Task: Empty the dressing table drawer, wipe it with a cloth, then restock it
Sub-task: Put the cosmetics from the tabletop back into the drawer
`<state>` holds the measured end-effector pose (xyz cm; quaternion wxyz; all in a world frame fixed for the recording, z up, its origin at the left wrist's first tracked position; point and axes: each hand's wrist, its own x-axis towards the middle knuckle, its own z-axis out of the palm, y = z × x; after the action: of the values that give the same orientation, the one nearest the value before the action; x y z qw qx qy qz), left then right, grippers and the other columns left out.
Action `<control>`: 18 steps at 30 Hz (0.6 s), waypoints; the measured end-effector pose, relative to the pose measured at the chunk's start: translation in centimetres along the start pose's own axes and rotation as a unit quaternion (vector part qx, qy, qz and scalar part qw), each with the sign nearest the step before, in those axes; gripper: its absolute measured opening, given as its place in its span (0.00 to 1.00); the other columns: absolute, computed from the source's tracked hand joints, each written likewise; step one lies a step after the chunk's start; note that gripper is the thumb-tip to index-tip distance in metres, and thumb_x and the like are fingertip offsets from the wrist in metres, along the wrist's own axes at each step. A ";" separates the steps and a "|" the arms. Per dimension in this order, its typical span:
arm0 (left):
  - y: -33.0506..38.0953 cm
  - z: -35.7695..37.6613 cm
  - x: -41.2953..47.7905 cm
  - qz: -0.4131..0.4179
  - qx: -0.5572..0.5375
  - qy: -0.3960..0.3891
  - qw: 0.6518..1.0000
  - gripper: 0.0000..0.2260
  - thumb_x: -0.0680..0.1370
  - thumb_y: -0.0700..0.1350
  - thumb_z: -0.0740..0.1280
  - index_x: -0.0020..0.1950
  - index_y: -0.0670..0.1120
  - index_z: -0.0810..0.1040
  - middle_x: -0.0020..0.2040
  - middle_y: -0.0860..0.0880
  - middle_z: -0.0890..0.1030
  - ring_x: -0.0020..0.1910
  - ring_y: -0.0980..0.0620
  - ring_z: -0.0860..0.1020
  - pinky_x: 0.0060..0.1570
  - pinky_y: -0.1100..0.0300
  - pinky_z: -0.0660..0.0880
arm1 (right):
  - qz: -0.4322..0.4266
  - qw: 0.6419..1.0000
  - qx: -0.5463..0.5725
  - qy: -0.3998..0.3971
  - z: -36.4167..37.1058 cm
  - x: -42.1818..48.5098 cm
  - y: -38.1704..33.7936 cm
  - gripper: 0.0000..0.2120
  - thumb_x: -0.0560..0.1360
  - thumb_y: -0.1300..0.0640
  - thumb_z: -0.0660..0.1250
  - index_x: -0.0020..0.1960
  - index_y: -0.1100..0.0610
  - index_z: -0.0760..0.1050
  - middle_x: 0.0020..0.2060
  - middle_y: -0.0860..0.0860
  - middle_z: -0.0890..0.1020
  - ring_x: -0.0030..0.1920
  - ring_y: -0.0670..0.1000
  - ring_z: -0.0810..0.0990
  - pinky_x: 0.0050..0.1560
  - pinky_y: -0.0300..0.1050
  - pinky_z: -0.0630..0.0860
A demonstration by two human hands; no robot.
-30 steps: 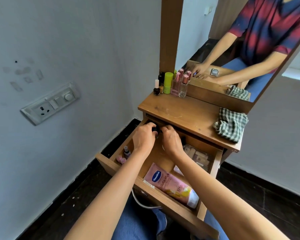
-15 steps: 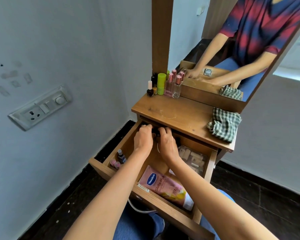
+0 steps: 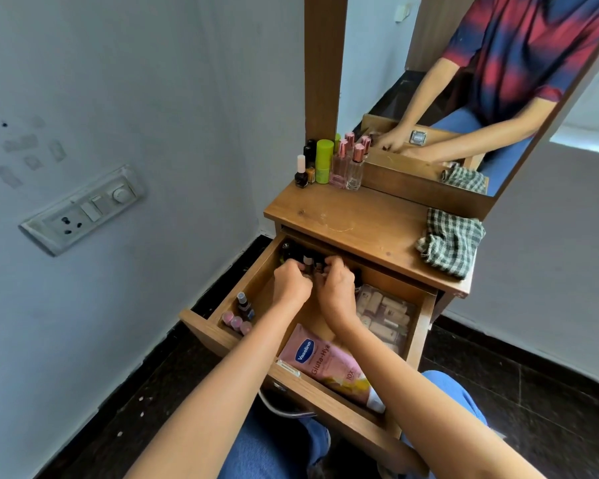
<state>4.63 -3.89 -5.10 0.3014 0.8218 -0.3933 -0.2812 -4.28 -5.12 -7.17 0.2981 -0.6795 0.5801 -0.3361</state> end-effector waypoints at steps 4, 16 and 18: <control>-0.1 0.3 0.8 -0.048 -0.087 -0.053 0.994 0.14 0.79 0.39 0.63 0.65 0.45 0.72 0.63 0.44 0.76 0.61 0.45 0.75 0.55 0.55 0.73 | 0.045 0.997 0.063 -0.013 0.0 -0.1 -0.5 0.12 0.77 0.66 0.63 0.61 0.65 0.72 0.54 0.59 0.79 0.54 0.54 0.78 0.50 0.41 0.74; -0.4 0.6 1.0 -0.080 -0.147 -0.069 0.983 0.17 0.79 0.35 0.58 0.68 0.45 0.70 0.64 0.47 0.76 0.64 0.47 0.72 0.56 0.58 0.68 | 0.086 0.994 0.059 -0.020 -0.2 1.0 -1.0 0.11 0.76 0.68 0.62 0.59 0.66 0.74 0.48 0.57 0.80 0.45 0.49 0.76 0.46 0.39 0.72; -0.4 0.6 1.0 -0.082 -0.150 -0.071 0.983 0.17 0.79 0.35 0.58 0.67 0.44 0.71 0.65 0.46 0.76 0.64 0.47 0.72 0.57 0.58 0.68 | 0.085 0.994 0.062 -0.029 -0.4 0.9 -1.0 0.12 0.76 0.68 0.62 0.59 0.66 0.74 0.47 0.56 0.80 0.46 0.50 0.78 0.46 0.39 0.72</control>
<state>4.94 -4.63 -6.05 0.3685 0.7747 -0.2978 -0.4188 -3.92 -5.87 -6.10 0.3834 -0.6178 0.6047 -0.3250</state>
